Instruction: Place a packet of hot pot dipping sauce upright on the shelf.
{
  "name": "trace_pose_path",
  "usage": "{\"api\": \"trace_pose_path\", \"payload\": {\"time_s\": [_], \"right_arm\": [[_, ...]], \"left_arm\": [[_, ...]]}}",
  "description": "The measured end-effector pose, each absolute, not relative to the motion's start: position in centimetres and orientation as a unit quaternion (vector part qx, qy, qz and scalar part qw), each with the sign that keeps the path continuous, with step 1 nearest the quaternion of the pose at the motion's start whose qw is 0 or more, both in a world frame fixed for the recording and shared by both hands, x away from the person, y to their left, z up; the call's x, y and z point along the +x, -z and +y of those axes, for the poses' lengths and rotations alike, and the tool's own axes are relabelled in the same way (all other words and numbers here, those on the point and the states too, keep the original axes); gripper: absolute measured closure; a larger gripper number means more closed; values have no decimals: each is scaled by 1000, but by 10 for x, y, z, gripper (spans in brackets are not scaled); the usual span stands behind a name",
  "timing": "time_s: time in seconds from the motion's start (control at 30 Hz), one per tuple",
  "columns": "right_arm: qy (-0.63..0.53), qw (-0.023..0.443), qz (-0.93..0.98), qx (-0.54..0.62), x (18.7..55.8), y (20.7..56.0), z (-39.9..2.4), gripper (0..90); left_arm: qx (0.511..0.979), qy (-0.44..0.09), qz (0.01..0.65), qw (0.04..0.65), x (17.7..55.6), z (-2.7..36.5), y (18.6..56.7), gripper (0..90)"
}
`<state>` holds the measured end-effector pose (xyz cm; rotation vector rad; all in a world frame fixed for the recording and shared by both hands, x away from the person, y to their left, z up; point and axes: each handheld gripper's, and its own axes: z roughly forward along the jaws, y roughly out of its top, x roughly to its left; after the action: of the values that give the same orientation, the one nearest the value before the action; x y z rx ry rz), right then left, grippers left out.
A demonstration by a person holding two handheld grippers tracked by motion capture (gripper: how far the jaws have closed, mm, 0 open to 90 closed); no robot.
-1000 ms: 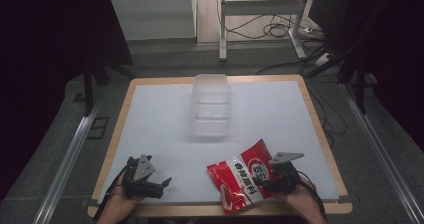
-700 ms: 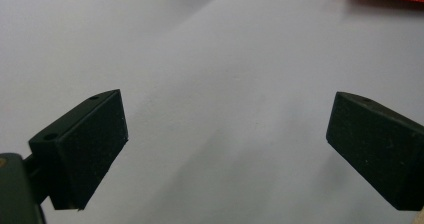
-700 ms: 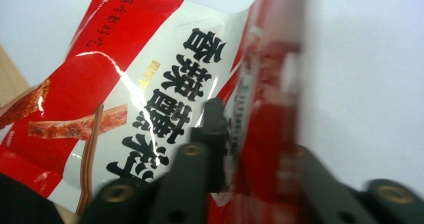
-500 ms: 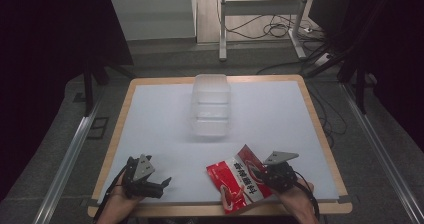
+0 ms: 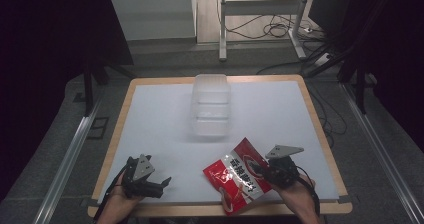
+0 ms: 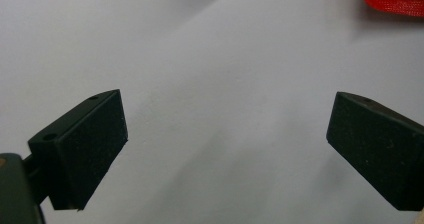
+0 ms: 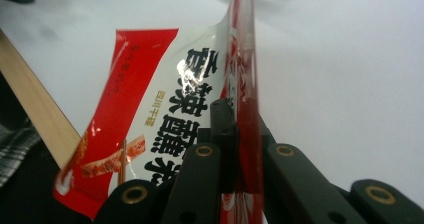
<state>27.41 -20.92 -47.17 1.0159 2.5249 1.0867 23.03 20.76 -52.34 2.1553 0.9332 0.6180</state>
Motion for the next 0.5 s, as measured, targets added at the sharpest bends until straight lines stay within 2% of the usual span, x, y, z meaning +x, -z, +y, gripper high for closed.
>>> {"api": "trace_pose_path", "payload": {"time_s": [0.5], "right_arm": [[-403, 72, 851, 329, 276, 435, -200, 877]], "left_arm": [[832, -240, 359, 348, 230, 208, 523, 29]]}}
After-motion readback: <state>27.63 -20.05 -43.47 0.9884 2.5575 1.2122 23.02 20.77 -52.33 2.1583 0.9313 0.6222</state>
